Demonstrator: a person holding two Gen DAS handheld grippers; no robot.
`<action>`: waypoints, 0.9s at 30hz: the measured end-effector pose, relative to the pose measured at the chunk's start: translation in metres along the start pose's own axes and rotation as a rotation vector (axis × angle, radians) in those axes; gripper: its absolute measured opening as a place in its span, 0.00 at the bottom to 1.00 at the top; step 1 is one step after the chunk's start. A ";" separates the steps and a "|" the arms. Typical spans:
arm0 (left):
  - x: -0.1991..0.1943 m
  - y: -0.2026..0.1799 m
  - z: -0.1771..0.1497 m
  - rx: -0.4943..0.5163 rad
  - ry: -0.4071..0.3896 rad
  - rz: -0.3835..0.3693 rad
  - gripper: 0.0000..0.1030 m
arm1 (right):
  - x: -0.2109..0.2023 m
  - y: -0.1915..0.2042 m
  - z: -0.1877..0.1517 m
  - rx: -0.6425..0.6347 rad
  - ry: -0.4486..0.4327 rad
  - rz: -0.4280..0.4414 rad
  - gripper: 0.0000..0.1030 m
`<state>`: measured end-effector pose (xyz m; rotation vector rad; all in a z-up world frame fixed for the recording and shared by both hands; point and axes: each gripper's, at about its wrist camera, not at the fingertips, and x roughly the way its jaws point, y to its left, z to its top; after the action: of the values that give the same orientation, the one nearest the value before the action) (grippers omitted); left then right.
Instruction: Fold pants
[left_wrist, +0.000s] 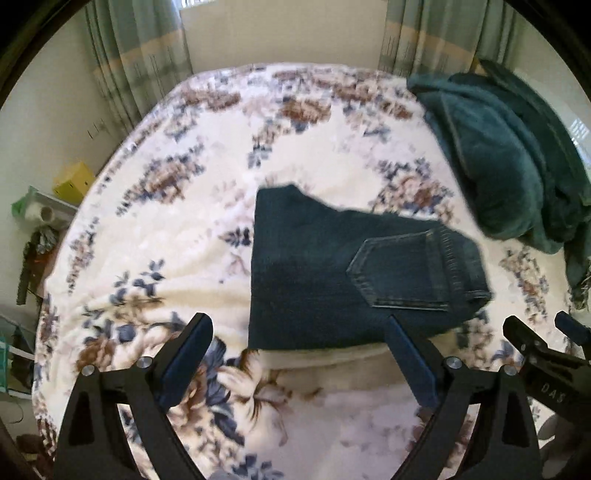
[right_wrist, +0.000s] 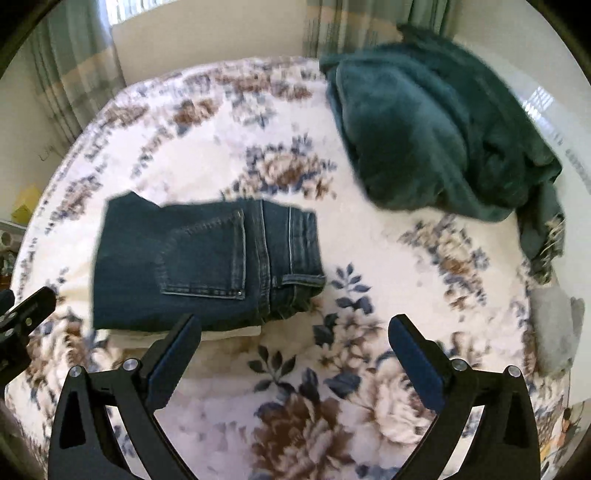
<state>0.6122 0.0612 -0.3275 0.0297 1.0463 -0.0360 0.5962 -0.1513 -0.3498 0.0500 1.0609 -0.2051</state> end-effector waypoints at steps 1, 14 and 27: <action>-0.016 -0.002 0.000 0.001 -0.017 0.000 0.93 | -0.016 -0.002 -0.001 -0.006 -0.018 -0.004 1.00; -0.254 -0.027 -0.042 -0.029 -0.216 -0.001 0.93 | -0.272 -0.060 -0.052 -0.029 -0.247 0.048 1.00; -0.404 -0.042 -0.115 -0.072 -0.297 0.040 0.93 | -0.454 -0.100 -0.131 -0.078 -0.337 0.088 1.00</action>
<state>0.3090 0.0298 -0.0355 -0.0203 0.7491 0.0326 0.2508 -0.1659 -0.0133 -0.0082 0.7279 -0.0882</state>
